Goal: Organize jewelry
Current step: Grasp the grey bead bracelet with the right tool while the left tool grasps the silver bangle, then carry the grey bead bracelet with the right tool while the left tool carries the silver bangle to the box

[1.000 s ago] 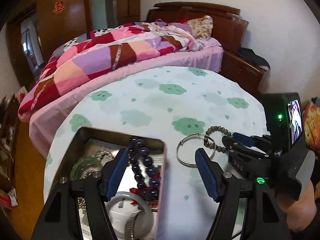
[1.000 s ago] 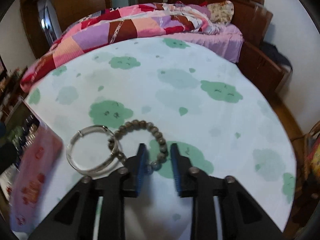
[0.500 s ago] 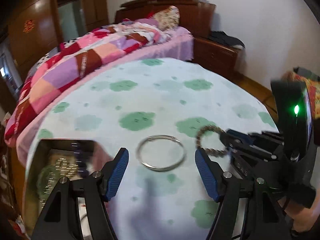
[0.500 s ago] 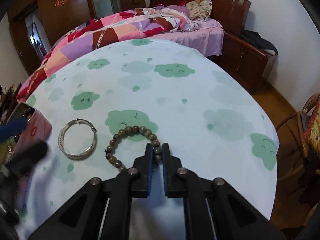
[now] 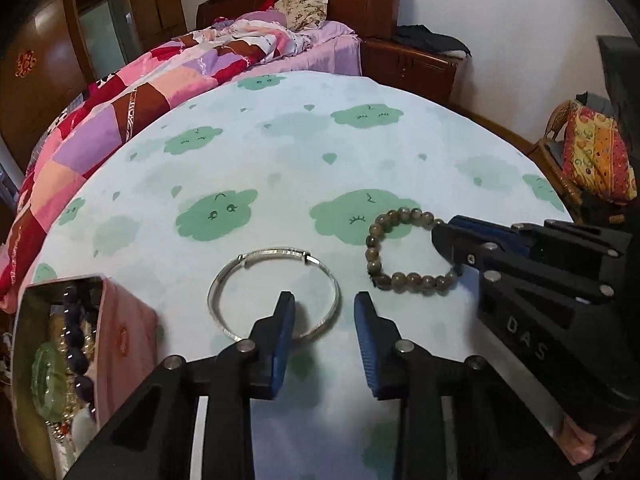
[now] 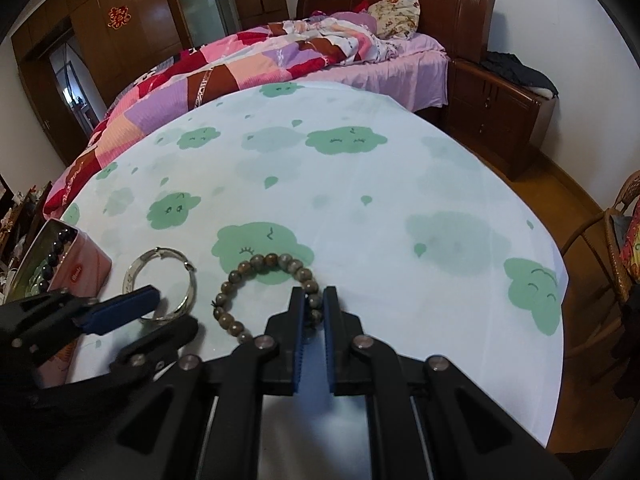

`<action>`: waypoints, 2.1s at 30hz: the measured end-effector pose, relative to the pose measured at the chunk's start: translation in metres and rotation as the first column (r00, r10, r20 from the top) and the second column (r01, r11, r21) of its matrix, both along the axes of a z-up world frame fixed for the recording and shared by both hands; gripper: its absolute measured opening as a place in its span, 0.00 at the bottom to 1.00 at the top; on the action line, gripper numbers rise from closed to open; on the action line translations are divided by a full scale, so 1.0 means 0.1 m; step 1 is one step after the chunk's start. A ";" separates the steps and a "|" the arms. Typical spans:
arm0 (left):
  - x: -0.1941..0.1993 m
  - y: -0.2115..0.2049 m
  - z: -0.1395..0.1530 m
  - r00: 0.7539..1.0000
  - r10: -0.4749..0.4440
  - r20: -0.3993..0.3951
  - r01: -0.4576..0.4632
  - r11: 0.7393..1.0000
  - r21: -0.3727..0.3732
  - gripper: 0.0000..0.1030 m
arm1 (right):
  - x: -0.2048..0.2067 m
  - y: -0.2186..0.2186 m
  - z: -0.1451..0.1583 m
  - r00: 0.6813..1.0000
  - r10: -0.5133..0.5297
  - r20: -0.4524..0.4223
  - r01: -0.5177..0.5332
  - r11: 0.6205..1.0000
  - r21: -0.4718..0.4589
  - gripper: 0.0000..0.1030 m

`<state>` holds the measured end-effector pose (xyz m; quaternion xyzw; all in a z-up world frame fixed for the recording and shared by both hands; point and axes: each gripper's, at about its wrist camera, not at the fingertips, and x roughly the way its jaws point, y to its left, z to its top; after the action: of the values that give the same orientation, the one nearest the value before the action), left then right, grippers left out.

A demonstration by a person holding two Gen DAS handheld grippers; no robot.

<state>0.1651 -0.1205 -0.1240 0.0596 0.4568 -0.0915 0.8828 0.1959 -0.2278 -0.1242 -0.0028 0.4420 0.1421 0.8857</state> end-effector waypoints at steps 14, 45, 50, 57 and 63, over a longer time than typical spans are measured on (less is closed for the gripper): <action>-0.37 0.04 0.11 0.997 -0.048 0.059 0.051 0.997 -0.060 0.03 | 0.00 -0.05 0.01 1.000 -0.007 -0.002 0.007 0.999 0.033 0.10; -1.14 0.56 1.02 0.959 0.039 0.282 0.012 0.984 -0.178 0.03 | -0.76 0.26 1.02 0.960 0.113 0.257 -0.149 0.981 0.127 0.10; -1.17 0.77 1.06 0.953 0.086 0.290 -0.027 0.979 -0.203 0.03 | -0.81 0.44 1.09 0.949 0.153 0.276 -0.189 0.976 0.111 0.10; -1.22 1.07 1.05 0.946 0.154 0.286 -0.089 0.969 -0.230 0.03 | -0.88 0.76 1.10 0.935 0.219 0.279 -0.251 0.964 0.085 0.10; -1.26 1.32 1.03 0.937 0.209 0.278 -0.139 0.958 -0.252 0.03 | -0.97 1.02 1.11 0.915 0.284 0.287 -0.312 0.948 0.056 0.10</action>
<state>0.0388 0.0113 -0.0206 -0.0702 0.3063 -0.0544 0.9478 0.0994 -0.1258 -0.0128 -0.0452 0.3012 0.2958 0.9054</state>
